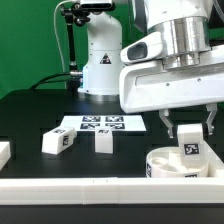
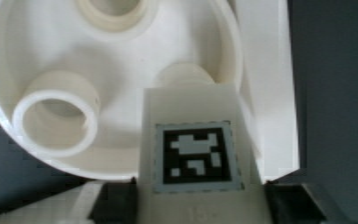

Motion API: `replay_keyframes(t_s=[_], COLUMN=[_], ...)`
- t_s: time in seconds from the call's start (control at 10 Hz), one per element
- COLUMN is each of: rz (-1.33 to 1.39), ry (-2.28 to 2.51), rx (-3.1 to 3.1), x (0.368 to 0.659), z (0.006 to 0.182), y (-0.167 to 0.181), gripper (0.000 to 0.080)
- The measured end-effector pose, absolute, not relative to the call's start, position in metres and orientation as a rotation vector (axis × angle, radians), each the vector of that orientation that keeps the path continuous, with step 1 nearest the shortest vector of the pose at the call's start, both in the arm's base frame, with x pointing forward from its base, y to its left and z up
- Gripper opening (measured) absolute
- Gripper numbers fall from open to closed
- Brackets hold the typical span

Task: Assemble stool

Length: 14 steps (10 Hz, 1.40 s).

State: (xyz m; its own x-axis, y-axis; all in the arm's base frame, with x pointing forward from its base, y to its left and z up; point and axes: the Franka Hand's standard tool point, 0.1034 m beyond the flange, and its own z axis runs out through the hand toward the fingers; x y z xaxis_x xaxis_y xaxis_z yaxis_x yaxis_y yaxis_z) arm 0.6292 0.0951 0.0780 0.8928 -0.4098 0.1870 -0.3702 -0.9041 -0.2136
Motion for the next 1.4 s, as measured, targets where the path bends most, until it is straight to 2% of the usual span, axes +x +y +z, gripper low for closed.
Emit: replay_keyframes(t_s=[0.4,1.1,1.3,1.4], rz=[-0.307,-0.175,-0.187,-0.194], ry=[1.186,1.802,1.773,1.735], rx=[-2.634,-2.16,-2.182,-2.215], x=[0.6295,0.6342,0.6346,0.6348], z=[0.0779,0.0789,0.0788,0.0794], y=[0.1043,0.1022,0.1019,0.1002], gripper=[0.0343,0.0343,0.0343,0.0453])
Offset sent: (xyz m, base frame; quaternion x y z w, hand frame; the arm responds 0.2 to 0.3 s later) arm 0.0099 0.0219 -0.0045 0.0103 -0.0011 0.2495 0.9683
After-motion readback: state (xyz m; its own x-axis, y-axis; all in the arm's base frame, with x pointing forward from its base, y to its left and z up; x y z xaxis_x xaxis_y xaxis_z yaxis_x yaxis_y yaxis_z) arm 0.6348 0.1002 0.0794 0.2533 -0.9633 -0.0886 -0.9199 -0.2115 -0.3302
